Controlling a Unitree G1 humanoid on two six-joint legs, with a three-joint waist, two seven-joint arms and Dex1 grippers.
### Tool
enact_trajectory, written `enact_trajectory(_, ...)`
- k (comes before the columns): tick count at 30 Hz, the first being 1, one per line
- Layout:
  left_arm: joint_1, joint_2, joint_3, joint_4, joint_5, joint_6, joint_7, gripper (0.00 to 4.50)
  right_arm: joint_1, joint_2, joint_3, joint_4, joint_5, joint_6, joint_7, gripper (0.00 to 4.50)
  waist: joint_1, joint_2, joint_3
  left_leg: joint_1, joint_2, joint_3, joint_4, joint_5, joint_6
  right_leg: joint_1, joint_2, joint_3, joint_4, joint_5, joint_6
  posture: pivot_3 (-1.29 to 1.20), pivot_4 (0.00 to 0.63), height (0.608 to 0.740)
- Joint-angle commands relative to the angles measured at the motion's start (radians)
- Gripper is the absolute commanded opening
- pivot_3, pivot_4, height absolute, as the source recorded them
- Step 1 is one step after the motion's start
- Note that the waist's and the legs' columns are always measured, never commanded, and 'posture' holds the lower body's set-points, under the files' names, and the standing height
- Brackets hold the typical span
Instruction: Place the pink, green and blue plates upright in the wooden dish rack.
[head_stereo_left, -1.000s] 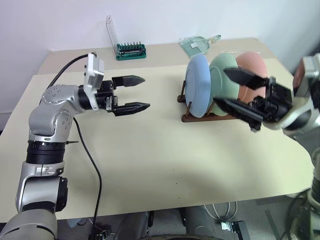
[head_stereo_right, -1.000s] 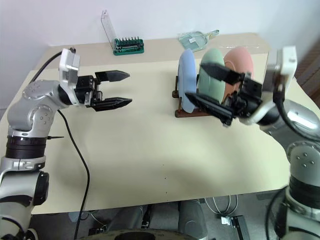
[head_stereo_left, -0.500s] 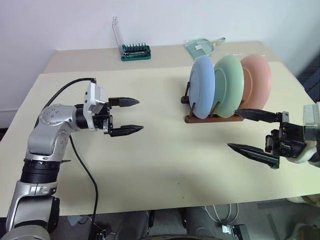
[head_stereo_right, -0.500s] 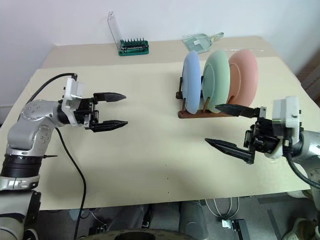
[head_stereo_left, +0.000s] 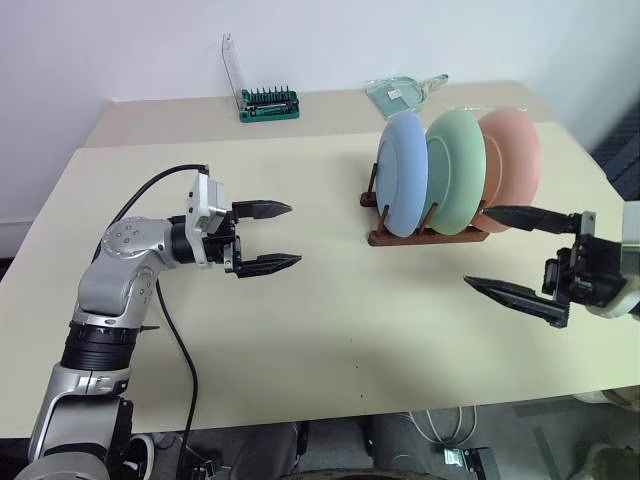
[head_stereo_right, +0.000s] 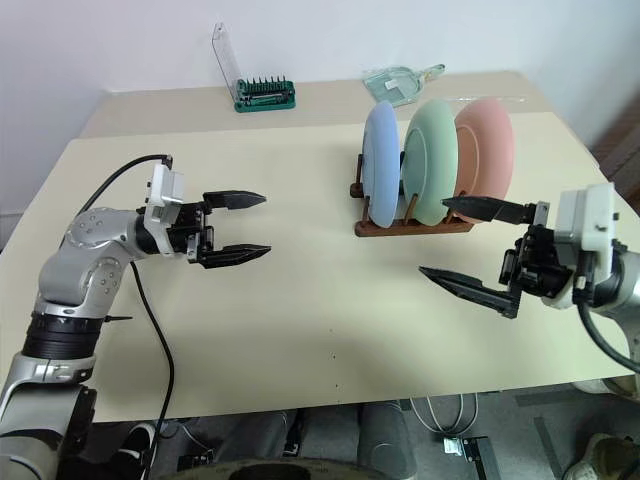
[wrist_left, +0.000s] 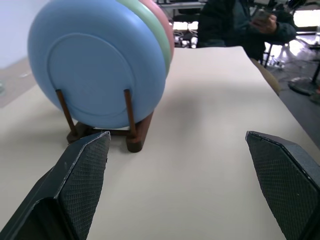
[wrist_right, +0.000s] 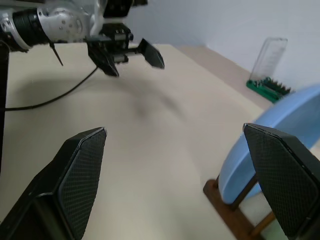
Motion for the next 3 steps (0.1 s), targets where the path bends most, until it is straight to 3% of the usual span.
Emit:
enact_trajectory(1, 0.015, 0.006, 0.016, -0.049, -0.005, -0.007, 0.017, 4.5, -0.028, -0.005, 0.011, 0.013, 0.011, -0.007, 0.008, 4.46, 0.001, 0.0, 0.0, 0.0, 0.0, 0.0, 0.0, 0.0, 0.0, 0.0, 0.0, 0.0, -0.001, 0.0, 0.0, 0.0, 0.15, 0.74)
enact_trajectory(3, 0.034, 0.015, 0.018, -0.066, -0.003, -0.009, 0.02, 4.5, -0.036, 0.004, 0.029, 0.014, 0.001, -0.015, 0.008, 4.46, 0.001, 0.0, 0.0, 0.0, 0.0, 0.0, 0.0, 0.0, 0.0, 0.001, 0.0, 0.0, -0.001, 0.0, 0.0, 0.0, 0.15, 0.74)
